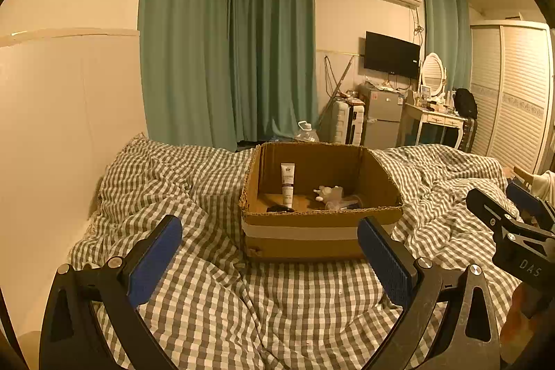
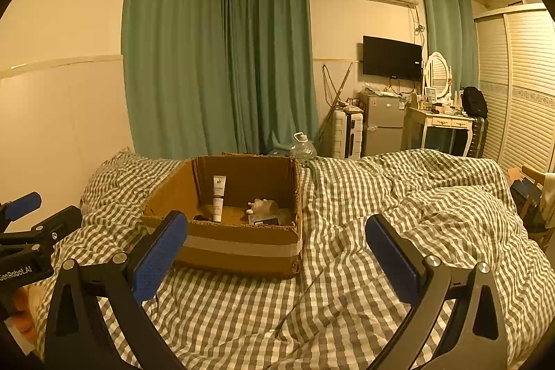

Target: Organize objects

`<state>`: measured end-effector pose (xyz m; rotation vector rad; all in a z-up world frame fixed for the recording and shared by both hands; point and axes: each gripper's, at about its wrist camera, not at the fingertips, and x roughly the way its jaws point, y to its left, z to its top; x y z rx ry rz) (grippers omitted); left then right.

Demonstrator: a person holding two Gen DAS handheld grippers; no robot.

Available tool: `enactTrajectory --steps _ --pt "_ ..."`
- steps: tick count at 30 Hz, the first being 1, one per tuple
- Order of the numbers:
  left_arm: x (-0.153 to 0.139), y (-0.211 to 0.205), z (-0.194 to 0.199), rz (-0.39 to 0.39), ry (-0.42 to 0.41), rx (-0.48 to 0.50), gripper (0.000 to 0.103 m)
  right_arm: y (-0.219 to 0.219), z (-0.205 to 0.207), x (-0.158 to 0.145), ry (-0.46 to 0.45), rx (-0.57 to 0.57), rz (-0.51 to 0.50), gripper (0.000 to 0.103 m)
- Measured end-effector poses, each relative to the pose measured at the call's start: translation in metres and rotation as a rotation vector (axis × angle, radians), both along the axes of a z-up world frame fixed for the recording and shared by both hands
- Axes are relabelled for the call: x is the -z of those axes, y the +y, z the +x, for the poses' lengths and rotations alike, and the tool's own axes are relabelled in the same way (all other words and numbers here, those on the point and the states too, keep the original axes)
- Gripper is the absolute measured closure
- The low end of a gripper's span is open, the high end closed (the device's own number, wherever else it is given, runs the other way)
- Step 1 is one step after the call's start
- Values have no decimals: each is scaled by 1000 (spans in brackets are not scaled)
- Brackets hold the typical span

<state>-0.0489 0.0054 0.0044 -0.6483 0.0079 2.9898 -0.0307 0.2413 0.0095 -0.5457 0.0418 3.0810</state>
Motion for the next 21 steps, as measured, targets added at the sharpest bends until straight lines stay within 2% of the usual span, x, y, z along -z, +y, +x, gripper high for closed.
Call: enactTrajectory --steps 21 --pt "-2 5 6 -22 22 2 0 0 0 3 -17 -1 9 0"
